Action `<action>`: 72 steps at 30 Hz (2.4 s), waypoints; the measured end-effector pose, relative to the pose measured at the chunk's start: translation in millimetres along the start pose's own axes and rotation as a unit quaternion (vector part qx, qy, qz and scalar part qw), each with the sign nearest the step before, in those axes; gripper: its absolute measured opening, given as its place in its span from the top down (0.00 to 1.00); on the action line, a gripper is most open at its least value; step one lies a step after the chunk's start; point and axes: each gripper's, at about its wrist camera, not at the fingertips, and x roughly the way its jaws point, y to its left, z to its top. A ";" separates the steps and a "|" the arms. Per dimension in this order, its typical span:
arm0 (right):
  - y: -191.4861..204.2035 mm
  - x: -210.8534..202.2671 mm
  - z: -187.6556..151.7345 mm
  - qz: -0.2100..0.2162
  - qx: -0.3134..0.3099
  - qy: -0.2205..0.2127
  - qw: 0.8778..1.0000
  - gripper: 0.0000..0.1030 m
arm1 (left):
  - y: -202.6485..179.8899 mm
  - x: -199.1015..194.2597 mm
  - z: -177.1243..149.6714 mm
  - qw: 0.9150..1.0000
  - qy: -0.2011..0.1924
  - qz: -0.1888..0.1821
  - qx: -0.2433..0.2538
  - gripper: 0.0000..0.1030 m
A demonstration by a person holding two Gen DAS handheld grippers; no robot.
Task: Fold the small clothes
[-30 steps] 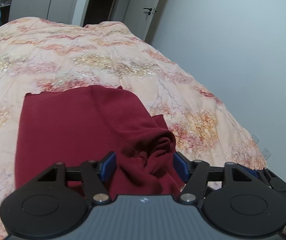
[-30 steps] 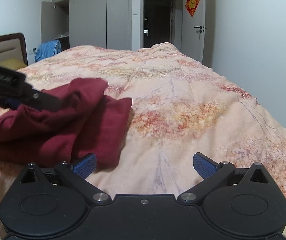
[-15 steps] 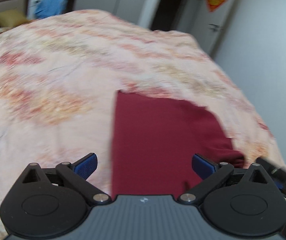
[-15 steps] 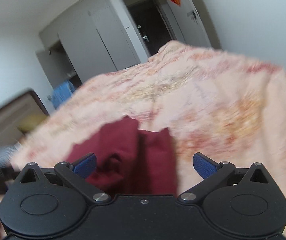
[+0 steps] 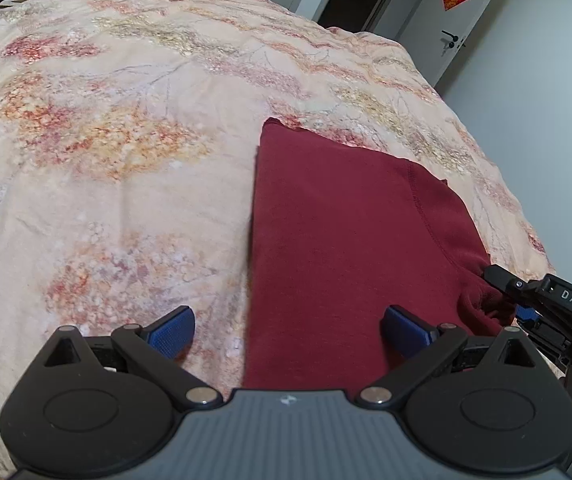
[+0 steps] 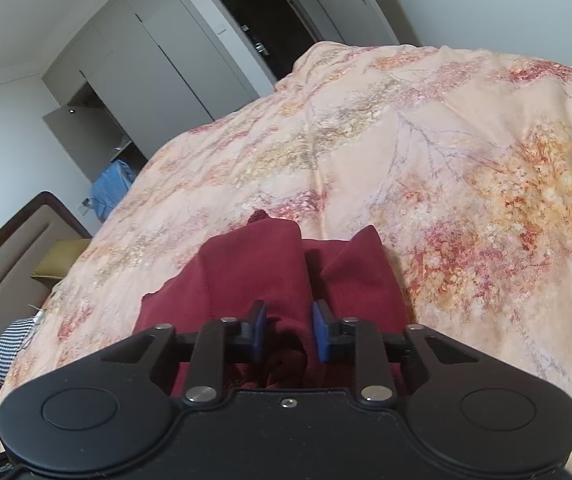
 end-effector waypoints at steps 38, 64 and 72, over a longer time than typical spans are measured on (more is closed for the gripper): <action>19.8 -79.8 -61.9 0.080 -0.177 0.061 0.979 0.88 | -20.6 -15.3 -7.8 1.000 0.014 0.006 0.025 0.00; -3.9 -93.6 -54.5 0.052 -0.148 0.055 0.986 0.48 | -9.0 -8.4 -12.2 1.000 0.021 0.007 0.016 0.00; -25.0 -72.7 -15.8 0.018 -0.084 0.018 0.996 0.22 | -9.3 -9.6 -0.2 1.000 0.006 0.008 0.013 0.00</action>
